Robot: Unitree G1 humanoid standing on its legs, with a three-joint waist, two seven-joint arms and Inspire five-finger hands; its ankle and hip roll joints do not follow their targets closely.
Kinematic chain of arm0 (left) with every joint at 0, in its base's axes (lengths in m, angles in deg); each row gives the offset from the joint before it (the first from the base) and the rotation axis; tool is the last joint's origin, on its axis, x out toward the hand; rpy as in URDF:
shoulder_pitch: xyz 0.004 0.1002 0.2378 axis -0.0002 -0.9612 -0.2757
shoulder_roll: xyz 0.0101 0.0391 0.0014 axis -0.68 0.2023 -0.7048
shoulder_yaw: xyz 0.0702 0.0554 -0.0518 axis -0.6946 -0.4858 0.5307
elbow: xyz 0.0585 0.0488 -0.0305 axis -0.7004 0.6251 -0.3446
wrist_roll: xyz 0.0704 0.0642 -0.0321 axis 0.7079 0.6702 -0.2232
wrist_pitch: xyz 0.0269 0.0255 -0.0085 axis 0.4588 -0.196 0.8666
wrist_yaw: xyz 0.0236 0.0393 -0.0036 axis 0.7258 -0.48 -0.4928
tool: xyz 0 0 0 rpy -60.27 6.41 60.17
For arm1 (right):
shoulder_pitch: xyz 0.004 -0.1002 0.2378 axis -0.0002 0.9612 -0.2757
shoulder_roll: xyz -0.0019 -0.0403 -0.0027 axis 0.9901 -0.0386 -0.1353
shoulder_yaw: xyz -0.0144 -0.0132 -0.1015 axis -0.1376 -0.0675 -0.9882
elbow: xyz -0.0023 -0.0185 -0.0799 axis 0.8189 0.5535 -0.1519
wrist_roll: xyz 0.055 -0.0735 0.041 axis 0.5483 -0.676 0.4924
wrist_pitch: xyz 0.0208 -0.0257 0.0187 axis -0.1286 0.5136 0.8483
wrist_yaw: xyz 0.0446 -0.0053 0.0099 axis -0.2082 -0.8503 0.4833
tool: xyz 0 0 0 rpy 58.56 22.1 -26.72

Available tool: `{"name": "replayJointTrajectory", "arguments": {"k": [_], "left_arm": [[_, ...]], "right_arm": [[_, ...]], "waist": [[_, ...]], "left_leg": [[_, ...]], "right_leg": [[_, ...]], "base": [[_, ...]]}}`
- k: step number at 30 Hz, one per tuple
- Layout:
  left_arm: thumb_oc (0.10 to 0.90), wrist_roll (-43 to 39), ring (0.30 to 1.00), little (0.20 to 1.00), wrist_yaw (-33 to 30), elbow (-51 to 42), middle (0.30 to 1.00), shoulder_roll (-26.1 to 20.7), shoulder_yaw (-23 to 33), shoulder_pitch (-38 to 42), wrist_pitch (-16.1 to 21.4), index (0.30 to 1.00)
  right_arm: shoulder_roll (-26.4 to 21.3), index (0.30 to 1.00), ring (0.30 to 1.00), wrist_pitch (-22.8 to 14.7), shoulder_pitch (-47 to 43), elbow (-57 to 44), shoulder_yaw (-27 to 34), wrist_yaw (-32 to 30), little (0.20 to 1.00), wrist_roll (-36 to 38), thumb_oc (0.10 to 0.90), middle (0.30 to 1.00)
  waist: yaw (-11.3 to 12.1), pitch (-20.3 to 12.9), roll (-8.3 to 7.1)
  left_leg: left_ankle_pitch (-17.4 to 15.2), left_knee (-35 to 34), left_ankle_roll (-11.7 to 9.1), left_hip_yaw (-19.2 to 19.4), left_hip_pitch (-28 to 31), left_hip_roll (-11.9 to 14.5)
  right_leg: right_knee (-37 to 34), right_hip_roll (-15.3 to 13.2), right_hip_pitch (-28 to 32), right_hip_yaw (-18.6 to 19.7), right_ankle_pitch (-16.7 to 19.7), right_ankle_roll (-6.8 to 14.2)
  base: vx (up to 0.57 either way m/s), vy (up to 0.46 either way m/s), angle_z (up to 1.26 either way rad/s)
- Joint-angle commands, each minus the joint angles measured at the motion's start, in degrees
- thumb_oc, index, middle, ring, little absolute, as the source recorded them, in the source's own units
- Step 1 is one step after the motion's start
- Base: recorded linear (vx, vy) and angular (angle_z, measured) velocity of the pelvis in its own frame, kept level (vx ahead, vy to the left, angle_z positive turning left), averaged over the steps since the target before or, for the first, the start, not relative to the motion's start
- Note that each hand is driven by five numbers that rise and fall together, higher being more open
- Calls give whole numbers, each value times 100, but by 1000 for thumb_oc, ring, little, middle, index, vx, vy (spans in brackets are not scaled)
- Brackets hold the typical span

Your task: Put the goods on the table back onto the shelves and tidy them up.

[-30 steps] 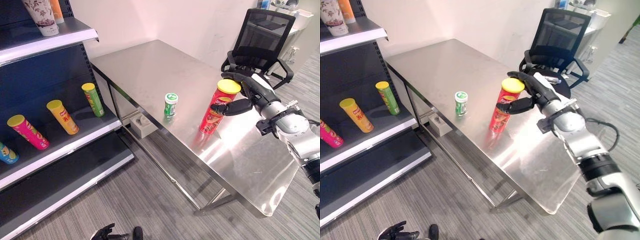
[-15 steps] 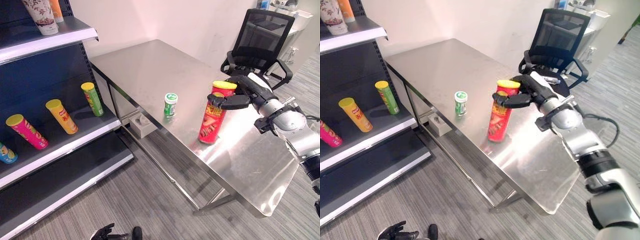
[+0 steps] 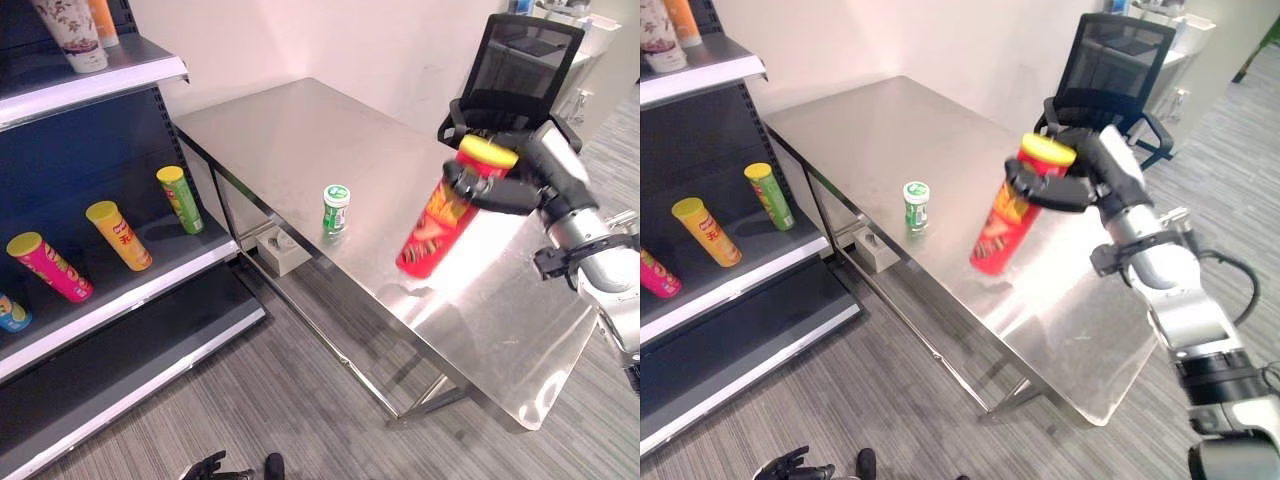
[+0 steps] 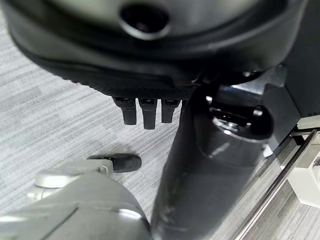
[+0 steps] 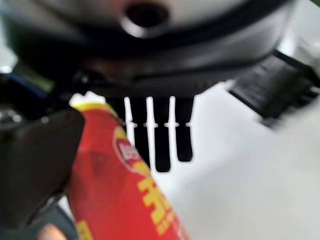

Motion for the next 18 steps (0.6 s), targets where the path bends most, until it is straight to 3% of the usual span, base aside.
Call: {"name": "replayJointTrajectory", "arguments": {"k": [1, 6, 10, 11, 13, 16, 18], "left_arm": [[800, 62, 900, 900, -140, 302, 900, -140, -197, 272, 108, 900], [800, 5, 900, 900, -168, 275, 900, -145, -172, 268, 103, 900], [800, -150, 900, 900, -231, -19, 900, -190, -182, 318, 149, 900], [800, -224, 900, 900, -247, -70, 900, -201, -194, 340, 173, 900], [800, -301, 900, 900, -236, -185, 900, -178, -212, 374, 195, 900], [800, -327, 900, 900, -234, -209, 900, -153, -177, 328, 230, 900], [800, -311, 900, 900, -233, -197, 900, -155, -151, 335, 244, 900]], "right_arm": [[202, 300, 300, -1036, -1330, -611, 556, -819, 300, 58, 400, 300], [395, 300, 300, -1103, -1535, -858, 465, -847, 300, 28, 400, 300], [413, 300, 300, -1209, -1888, -1217, 325, -857, 300, 16, 400, 300], [368, 300, 300, -1238, -1968, -1258, 344, -894, 300, 13, 400, 300], [322, 300, 300, -1250, -2011, -1308, 305, -859, 300, 78, 400, 300], [433, 300, 300, -1201, -2006, -1356, 150, -656, 300, 216, 400, 300], [506, 300, 300, -1179, -1964, -1386, 74, -543, 300, 291, 400, 300]], "waist": [[291, -289, -43], [379, -285, -47], [605, -36, -47], [649, 60, -49], [570, 123, -107], [561, 90, -131], [489, 17, -77]], "left_leg": [[-204, 44, -494, 364, 354, 439], [-136, 44, -535, 298, 334, 486], [289, 86, -683, 35, -128, 551], [349, 275, -696, 171, -280, 586], [208, 668, -622, 523, -408, 728], [-29, 1017, -658, 441, -122, 962], [-116, 997, -789, 381, 173, 1196]], "right_leg": [[74, -8, 323, -205, -369, 226], [74, 65, 334, -230, -419, 172], [74, 162, 226, -496, -463, 64], [74, 108, 227, -606, -441, 58], [74, -25, 81, -800, -326, 48], [74, -211, -19, -907, -168, 74], [74, -266, 20, -919, -216, 149]], "base": [[-26, -53, 0], [-44, -60, 4], [-170, -101, 40], [-240, -25, 95], [-204, 37, 93], [-92, 121, 41], [12, 167, 31]]}}
